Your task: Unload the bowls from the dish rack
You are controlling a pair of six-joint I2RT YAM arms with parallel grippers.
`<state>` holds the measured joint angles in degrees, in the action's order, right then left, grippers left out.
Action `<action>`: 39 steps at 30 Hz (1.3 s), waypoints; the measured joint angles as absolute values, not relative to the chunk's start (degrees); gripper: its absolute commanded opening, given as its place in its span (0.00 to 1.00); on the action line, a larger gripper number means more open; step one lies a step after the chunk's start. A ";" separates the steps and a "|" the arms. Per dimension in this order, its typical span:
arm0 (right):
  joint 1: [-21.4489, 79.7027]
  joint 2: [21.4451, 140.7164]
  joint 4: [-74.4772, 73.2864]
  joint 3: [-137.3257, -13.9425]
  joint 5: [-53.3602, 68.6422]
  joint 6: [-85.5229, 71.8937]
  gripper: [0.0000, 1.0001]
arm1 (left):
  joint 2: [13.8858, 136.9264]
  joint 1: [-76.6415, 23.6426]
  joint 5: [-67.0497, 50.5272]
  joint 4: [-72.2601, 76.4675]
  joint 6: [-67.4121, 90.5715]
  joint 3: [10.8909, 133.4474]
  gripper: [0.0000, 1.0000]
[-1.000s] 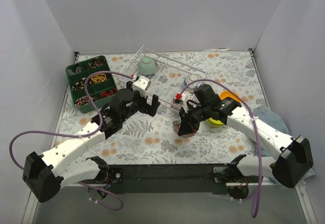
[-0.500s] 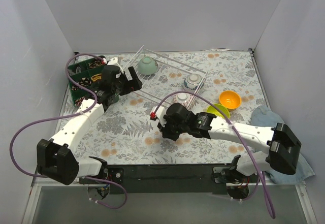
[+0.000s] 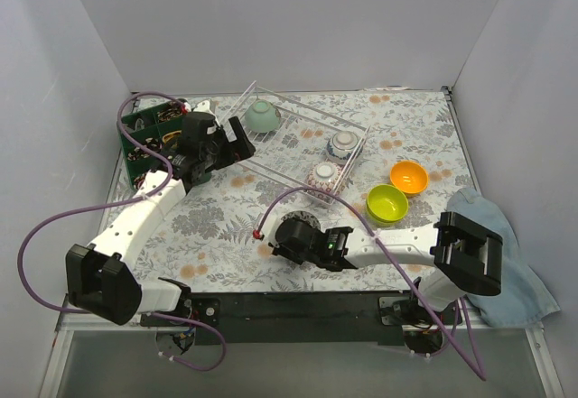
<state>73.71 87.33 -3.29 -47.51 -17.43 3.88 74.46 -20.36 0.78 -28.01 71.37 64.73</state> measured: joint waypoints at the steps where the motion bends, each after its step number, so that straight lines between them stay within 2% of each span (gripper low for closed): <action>1: 74.15 87.77 -2.50 -47.18 -18.02 3.90 0.31 | 74.52 -20.36 0.51 -28.05 71.37 64.97 0.98; 2: 74.46 88.09 -2.02 -46.96 -18.22 3.77 0.38 | 74.59 -20.36 0.10 -28.05 71.35 65.14 0.98; 3: 74.74 88.33 -1.76 -46.83 -18.59 4.03 0.50 | 74.61 -20.36 -0.23 -28.12 71.35 65.30 0.98; 6: 75.20 88.14 -0.86 -46.61 -18.98 3.90 0.66 | 74.96 -20.36 -1.54 -28.23 71.33 65.87 0.98; 15: 75.18 81.69 -2.92 -47.22 -20.14 2.17 0.98 | 78.48 -20.60 -6.31 -28.16 71.33 68.42 0.98; 24: 70.17 76.60 -10.63 -55.00 -21.71 -1.96 0.99 | 84.47 -24.25 -9.02 -27.00 71.35 72.71 0.98; 39: 45.30 57.49 -21.65 -53.93 -19.20 -12.78 0.98 | 99.79 -36.62 -9.30 -28.49 68.75 83.44 0.97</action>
<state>45.30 57.49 -21.65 -53.93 -19.20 -12.78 99.79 -36.62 -9.30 -28.49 68.75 83.44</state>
